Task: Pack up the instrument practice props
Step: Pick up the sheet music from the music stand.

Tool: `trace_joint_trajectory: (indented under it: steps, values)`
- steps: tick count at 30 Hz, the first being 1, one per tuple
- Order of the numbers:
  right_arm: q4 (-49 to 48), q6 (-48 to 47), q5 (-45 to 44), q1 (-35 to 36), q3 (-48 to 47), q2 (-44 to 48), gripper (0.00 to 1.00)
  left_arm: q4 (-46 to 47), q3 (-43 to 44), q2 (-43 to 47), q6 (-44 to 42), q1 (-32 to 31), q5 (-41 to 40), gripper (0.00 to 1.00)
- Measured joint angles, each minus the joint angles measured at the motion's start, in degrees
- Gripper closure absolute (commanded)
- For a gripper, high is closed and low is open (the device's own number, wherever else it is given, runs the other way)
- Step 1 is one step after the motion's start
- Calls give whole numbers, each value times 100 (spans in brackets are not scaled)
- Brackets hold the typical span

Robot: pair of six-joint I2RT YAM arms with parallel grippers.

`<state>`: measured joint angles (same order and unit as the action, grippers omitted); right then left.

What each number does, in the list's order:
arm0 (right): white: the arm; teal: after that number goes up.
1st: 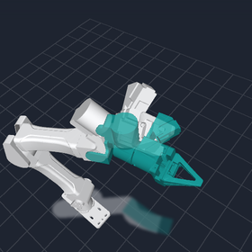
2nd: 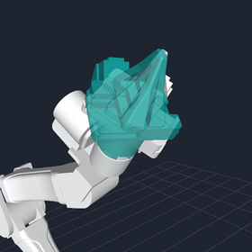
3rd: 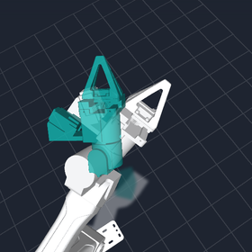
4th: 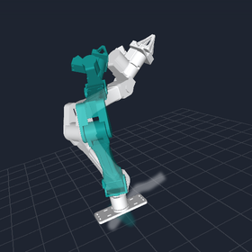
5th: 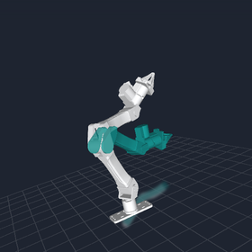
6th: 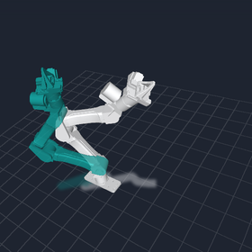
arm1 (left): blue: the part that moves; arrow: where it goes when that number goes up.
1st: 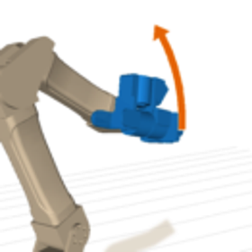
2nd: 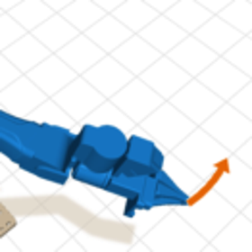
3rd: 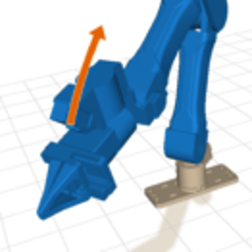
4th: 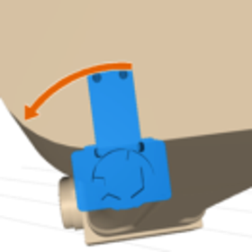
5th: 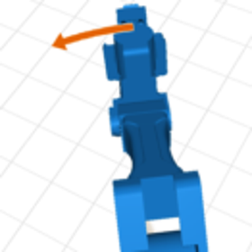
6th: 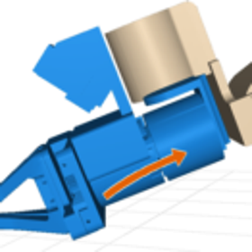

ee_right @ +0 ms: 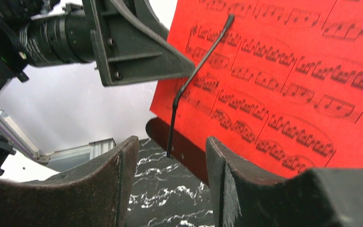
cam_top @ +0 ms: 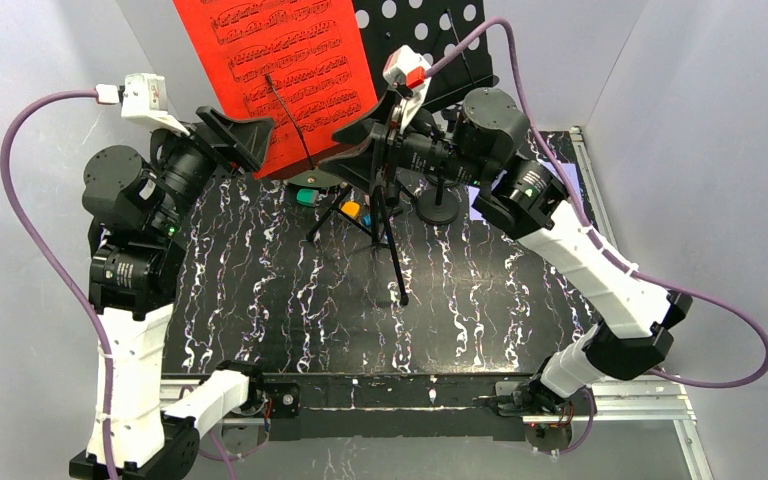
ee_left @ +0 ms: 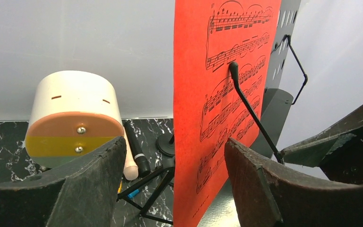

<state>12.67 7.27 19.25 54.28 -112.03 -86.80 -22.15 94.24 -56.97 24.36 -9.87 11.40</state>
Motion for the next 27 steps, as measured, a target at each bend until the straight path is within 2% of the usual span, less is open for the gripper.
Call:
trace_joint_trajectory:
  steps: [3, 20, 24, 27]
  values:
    - [-133, 20, -24, 22, -275, -184, 42, 94, -4, -20, 52, 2, 9, 31]
    - [-632, 289, -111, 131, -1043, -1187, 58, 372, -175, -39, 168, 0, 203, 67]
    - [-684, 306, -120, 142, -1043, -1202, 65, 380, -192, 9, 162, 0, 199, 75]
    - [-815, 317, -149, 157, -999, -1191, 75, 382, -195, 57, 153, 0, 190, 80]
